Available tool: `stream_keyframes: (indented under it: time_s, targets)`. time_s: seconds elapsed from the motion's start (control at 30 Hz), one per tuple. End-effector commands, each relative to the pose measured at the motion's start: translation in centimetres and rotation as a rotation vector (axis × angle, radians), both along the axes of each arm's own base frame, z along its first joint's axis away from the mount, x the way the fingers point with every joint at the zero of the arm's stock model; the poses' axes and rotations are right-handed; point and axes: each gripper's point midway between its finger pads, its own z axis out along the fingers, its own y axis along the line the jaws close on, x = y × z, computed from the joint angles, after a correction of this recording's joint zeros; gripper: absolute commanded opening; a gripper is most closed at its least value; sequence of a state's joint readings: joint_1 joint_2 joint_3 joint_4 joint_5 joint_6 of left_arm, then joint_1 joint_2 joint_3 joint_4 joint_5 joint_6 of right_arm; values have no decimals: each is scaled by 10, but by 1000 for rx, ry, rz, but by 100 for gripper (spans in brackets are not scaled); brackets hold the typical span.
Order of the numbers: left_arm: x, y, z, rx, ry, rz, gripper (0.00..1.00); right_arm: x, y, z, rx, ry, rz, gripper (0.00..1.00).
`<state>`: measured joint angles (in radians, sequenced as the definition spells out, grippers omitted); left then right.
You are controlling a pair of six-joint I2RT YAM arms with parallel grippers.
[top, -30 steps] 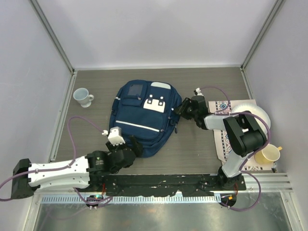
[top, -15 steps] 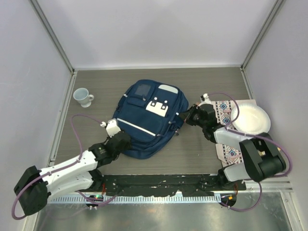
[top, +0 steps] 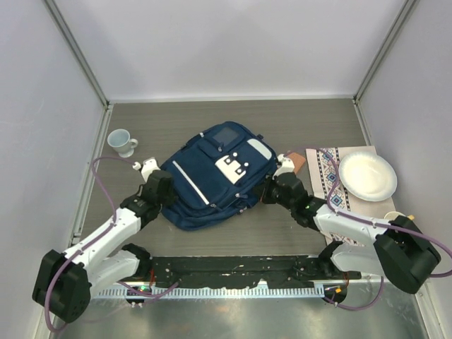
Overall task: Pack the student bag
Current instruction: Adjust the student bag at the center of the board.
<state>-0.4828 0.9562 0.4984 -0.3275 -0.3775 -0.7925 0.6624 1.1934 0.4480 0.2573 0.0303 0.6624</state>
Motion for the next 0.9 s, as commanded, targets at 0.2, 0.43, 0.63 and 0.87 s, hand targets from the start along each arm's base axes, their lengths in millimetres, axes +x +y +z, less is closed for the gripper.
stream_keyframes:
  time_s: [0.2,0.43,0.63,0.87]
  targets:
    - [35,-59,27,-147,-73,-186,49,-50,41,23,58,-78,156,29]
    - [28,-39,36,-101,-88,-122,84,-48,20,27,-25,-120,114,65]
    - [3,-16,51,-135,-139,-37,91,-35,-4,52,-100,-205,31,70]
    - [-15,-11,67,-200,-187,-34,94,-23,-9,79,-93,-266,-35,71]
